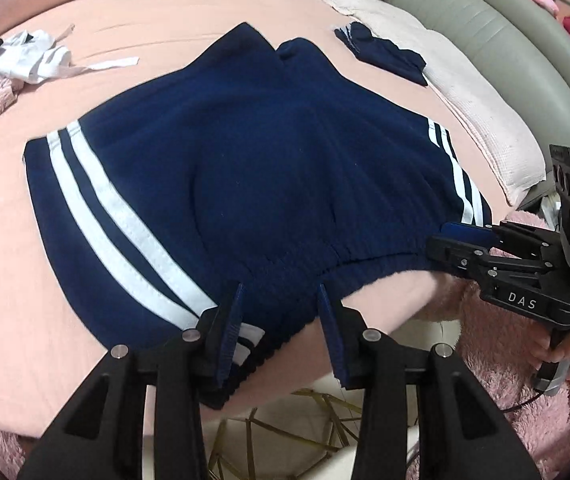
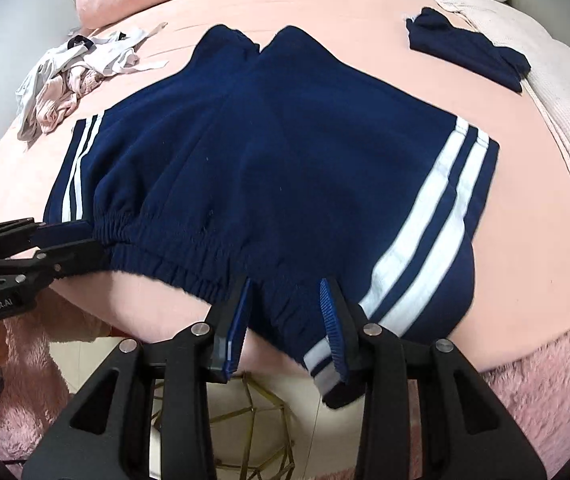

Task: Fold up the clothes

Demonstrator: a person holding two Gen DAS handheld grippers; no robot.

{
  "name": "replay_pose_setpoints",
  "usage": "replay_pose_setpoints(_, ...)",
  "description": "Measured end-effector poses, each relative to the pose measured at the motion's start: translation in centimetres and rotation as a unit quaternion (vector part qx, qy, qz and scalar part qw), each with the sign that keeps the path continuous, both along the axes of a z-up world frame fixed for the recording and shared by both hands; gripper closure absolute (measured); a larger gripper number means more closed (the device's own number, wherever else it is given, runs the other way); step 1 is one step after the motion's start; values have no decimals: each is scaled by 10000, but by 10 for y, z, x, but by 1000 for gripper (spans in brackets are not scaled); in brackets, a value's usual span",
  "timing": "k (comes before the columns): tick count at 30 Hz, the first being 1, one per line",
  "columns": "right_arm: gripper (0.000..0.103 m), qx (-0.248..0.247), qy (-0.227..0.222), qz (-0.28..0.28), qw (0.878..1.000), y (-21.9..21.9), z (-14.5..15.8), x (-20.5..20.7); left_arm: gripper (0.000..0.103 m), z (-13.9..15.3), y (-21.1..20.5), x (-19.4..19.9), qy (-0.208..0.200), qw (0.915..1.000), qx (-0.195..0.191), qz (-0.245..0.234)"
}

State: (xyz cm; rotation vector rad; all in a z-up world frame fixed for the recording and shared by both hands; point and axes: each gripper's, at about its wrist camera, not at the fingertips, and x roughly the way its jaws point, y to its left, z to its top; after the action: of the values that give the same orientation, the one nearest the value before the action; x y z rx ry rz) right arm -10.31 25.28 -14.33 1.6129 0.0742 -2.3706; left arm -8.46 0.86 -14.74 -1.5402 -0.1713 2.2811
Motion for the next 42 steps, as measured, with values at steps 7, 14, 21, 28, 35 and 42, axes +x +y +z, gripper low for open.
replay_pose_setpoints(7, 65, -815, 207, -330, 9959, 30, 30, -5, 63, 25, 2, -16, 310, 9992, 238, 76)
replay_pose_setpoints(14, 69, -445, -13, -802, 9958, 59, 5, -46, 63, 8, 18, -34, 90, 9999, -101, -56)
replay_pose_setpoints(21, 67, -1021, 274, -865, 9906, 88, 28, -42, 63, 19, 29, -43, 231, 9995, 37, -197)
replay_pose_setpoints(28, 64, -887, 357, -1018, 9902, 88, 30, -60, 63, 32, 65, -97, 449, 9982, 240, -322)
replay_pose_setpoints(35, 63, -318, 417, -963, 9940, 100, 28, -113, 64, 23, 85, -170, 335, 9986, 341, -211)
replay_pose_setpoints(42, 66, -151, 321, -1094, 9934, 107, -3, -128, 73, -4, 57, -223, -83, 9986, 180, 494)
